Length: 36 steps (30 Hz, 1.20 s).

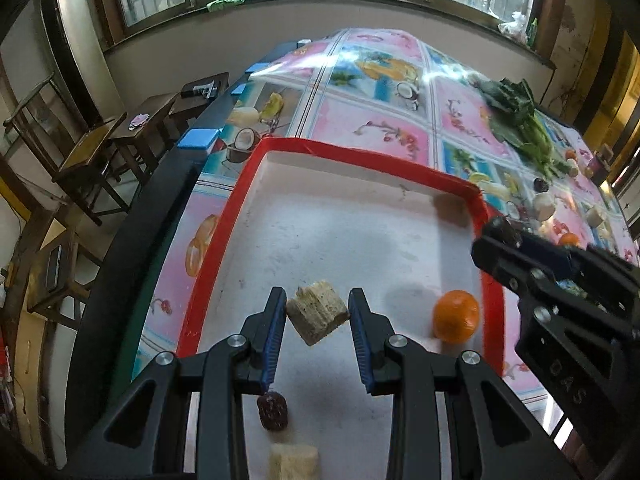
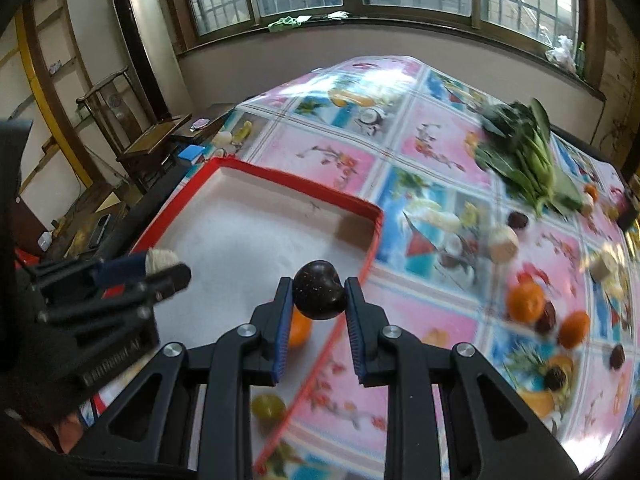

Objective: Organize fruits
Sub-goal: 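Carry the plum in the right tool over the tray while the left tool carries the root chunk there, then open the right tool to drop the plum while the left tool releases the root chunk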

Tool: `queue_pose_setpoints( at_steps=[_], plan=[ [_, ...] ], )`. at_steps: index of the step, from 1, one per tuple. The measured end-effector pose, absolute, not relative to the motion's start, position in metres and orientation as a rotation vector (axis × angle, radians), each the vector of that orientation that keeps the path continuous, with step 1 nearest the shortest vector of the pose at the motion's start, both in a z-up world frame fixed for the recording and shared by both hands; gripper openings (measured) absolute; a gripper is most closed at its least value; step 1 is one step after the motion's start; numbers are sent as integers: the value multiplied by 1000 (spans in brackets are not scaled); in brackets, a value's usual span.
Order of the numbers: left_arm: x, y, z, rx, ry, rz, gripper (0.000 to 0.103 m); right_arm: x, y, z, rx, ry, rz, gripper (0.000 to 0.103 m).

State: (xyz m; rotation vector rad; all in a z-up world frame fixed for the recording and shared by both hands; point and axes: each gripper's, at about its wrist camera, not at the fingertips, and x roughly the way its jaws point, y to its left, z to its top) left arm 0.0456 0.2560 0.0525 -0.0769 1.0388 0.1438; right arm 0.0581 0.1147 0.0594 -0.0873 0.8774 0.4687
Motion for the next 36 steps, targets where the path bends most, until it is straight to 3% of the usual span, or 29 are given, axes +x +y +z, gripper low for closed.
queue_pose_setpoints(
  at_steps=[21,28,29,31,36],
  plan=[
    [61,262,29,-55,1093,138,33,105,156,19,-129,997,439,28],
    [59,266,30,-61,1091,151,46,108,158,10,-134,1021,430,28],
    [58,268,32,-69,1085,147,48,108,157,10,-128,1020,430,30],
    [56,271,40,-87,1064,145,52,110,155,10,-113,1032,430,42],
    [53,271,61,-112,1011,111,54,103,144,23,-53,994,437,47]
  ],
)
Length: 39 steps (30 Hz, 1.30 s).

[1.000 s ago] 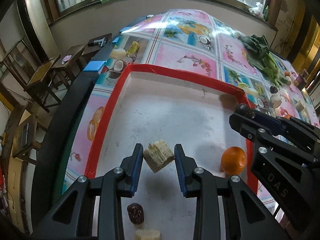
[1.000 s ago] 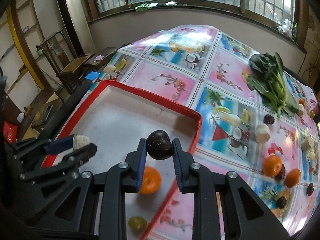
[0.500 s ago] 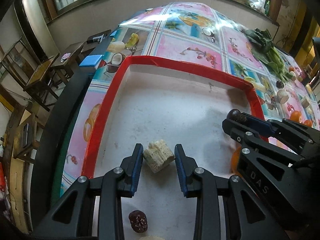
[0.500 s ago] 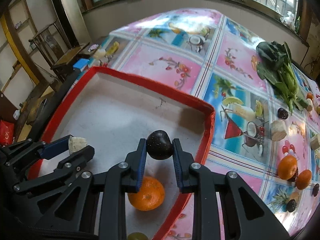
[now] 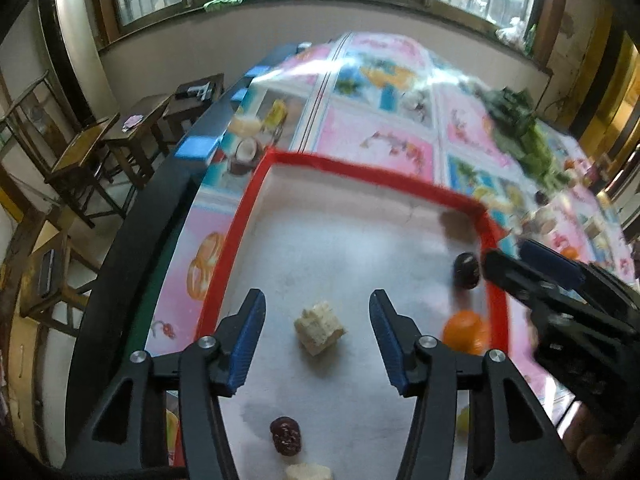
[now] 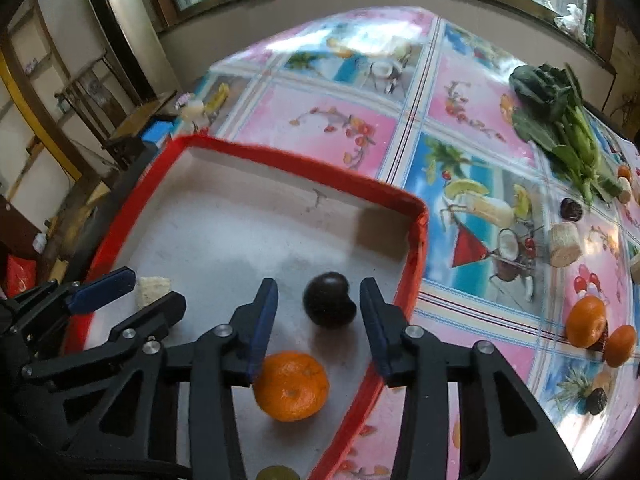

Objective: Organize fruits
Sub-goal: 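Open the right tool to drop the plum while the left tool releases the root chunk, then move the right tool to a red date while the left tool approaches a mandarin orange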

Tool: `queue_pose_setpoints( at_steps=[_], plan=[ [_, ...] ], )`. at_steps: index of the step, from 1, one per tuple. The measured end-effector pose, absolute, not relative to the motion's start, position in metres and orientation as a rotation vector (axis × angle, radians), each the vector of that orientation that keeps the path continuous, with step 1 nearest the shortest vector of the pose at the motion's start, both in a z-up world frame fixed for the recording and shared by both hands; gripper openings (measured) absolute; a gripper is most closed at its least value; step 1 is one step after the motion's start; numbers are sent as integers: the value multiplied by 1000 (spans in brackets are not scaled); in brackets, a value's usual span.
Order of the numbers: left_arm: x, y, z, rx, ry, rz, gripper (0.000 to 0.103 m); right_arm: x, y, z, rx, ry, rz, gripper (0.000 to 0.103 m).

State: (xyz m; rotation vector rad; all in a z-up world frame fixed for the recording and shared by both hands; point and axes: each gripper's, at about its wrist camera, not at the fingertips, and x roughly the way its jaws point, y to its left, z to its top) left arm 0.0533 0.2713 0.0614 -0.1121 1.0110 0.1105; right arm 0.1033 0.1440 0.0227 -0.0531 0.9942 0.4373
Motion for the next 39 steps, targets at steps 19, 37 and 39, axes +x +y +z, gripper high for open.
queue_pose_setpoints(
  at_steps=[19,37,39],
  plan=[
    [88,73,56,5,1035,-280,54,19,-88,21,145,923,77,51],
    [129,23,29,81,1060,-402,54,58,-90,-3,48,955,153,51],
    [132,21,26,77,1066,-408,54,60,-88,-3,32,948,155,51]
  ],
)
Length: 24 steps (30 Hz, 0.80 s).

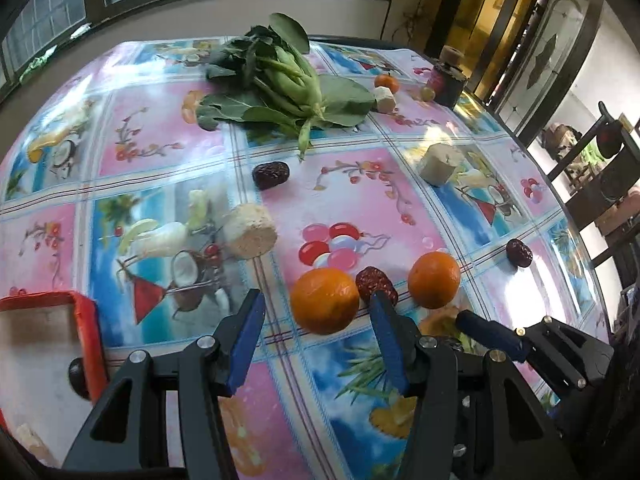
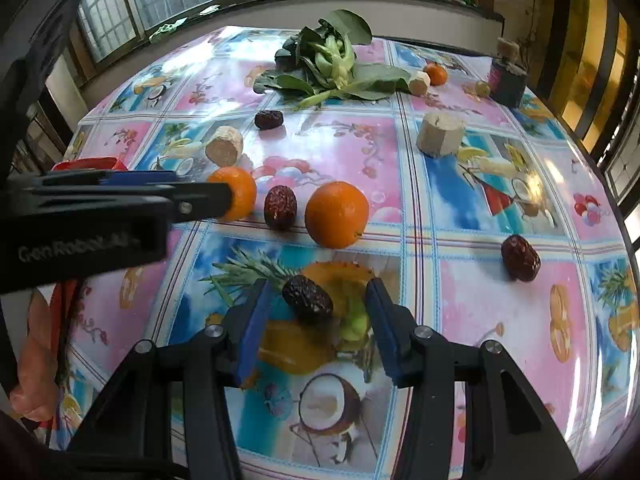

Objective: Organize fruits
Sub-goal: 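Move the right tool to a red date while the left tool approaches a mandarin orange, then close the right tool on the red date while the left tool closes on the orange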

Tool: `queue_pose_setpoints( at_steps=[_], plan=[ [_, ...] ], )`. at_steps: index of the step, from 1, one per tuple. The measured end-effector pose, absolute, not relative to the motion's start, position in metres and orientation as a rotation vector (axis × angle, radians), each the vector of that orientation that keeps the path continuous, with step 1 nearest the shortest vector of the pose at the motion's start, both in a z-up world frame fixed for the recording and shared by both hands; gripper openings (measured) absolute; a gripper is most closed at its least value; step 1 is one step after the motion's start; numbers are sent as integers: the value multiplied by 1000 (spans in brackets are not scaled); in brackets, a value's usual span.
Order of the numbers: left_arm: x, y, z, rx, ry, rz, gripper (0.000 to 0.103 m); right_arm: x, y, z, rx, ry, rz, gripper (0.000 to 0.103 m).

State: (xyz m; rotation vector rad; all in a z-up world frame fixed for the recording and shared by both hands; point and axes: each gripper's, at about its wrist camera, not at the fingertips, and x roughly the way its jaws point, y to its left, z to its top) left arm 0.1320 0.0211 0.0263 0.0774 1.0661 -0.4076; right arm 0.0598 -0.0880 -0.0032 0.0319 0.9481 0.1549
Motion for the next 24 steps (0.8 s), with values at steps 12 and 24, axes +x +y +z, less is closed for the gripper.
queue_pose_setpoints(
  at_steps=[12,24],
  plan=[
    [135,15,16,78,1052,-433,52,58,-95,-5,-1,917,143,21],
    [139,21,16,56,1031,-423,35,54,-104,-5,82,915,156,20]
  ],
)
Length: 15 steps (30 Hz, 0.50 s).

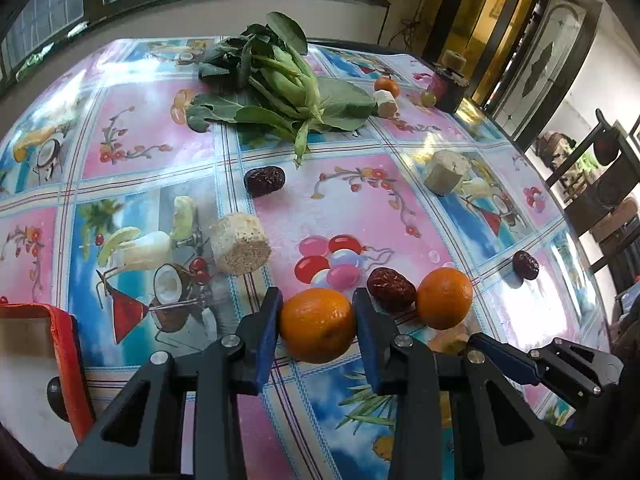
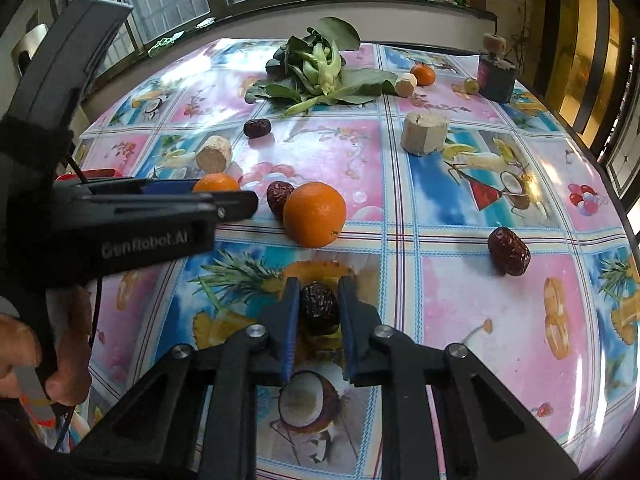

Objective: Organize fruits
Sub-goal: 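Close the right tool on the red date while the left tool closes on the orange, then carry the date in the right tool over the tray while the left tool carries the orange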

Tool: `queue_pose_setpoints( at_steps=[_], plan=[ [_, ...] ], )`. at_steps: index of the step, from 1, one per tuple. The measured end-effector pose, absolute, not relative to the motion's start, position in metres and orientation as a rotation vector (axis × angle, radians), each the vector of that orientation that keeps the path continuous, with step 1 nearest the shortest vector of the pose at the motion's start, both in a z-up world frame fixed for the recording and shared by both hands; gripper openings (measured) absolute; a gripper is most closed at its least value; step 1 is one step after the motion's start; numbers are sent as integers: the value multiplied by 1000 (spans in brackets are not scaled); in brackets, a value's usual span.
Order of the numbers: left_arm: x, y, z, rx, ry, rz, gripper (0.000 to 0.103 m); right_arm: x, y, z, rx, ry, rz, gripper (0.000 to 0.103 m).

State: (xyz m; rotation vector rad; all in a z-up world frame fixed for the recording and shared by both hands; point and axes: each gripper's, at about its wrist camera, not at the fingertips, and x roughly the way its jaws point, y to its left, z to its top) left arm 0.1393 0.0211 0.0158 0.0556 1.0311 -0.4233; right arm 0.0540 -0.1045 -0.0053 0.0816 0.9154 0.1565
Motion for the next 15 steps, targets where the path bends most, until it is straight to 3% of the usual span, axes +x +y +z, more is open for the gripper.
queue_pose_setpoints(
  at_steps=[15],
  plan=[
    [116,24,20,42,1010,-364,34,46,-118,-5,177,916,165,19]
  ],
)
